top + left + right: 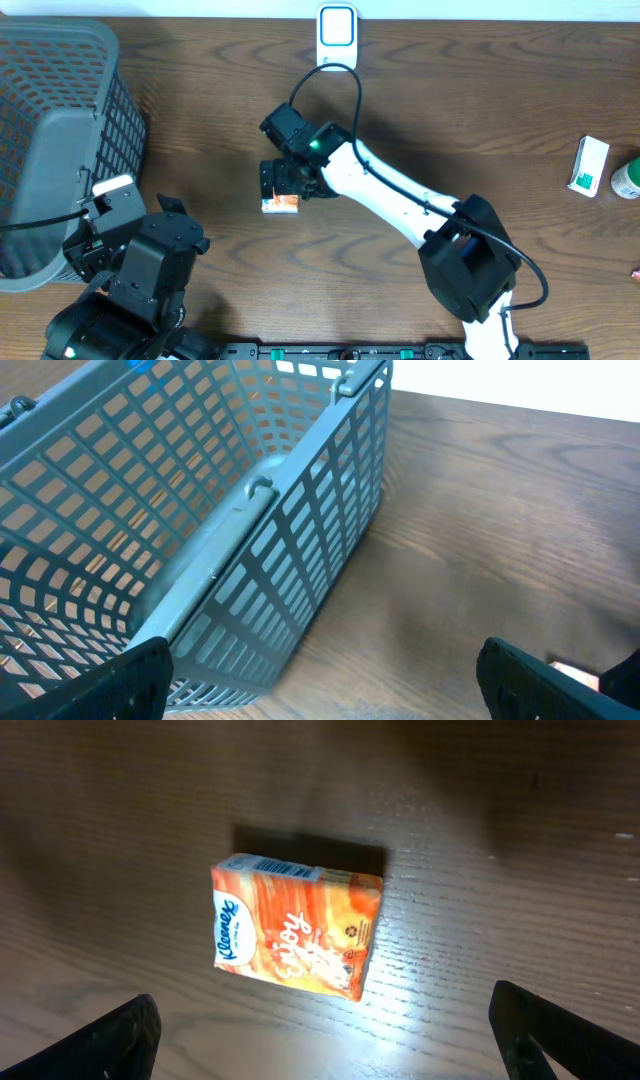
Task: Scan the item barcode
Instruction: 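Move the right gripper to the small orange box at center, then grasp the orange box with the right gripper and lift it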
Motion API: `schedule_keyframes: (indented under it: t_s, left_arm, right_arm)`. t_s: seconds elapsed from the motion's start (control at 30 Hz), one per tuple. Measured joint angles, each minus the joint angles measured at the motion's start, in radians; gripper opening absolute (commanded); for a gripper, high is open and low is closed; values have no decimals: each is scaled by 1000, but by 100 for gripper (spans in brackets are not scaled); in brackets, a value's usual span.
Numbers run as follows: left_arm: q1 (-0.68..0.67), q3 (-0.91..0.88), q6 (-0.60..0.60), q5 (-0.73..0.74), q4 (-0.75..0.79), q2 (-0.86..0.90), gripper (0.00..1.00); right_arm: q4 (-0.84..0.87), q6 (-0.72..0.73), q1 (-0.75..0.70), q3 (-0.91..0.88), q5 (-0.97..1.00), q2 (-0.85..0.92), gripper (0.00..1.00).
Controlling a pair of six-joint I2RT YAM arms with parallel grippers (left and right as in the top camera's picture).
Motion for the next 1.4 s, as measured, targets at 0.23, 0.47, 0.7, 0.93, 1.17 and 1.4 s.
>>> schedule_keyframes:
  t_s: [0.23,0.47,0.7,0.93,1.17,1.4]
  left_arm:
    - [0,0,0,0,0,0,97]
    - [0,0,0,0,0,0,97]
    - [0,0,0,0,0,0,97]
    - [0,0,0,0,0,0,97]
    - [0,0,0,0,0,0,97]
    - [0,0,0,0,0,0,97]
  right_arm:
    - [55,8,40,0,55,3,99]
    - [87,8,39,-1,77,91,99]
    - [81,23,41,-2,83,140,99]
    - [81,38,52,-1,107,145,99]
    - [48,-140,60,7,113,154,87]
    - [-69,-373,60,14,179,159,75]
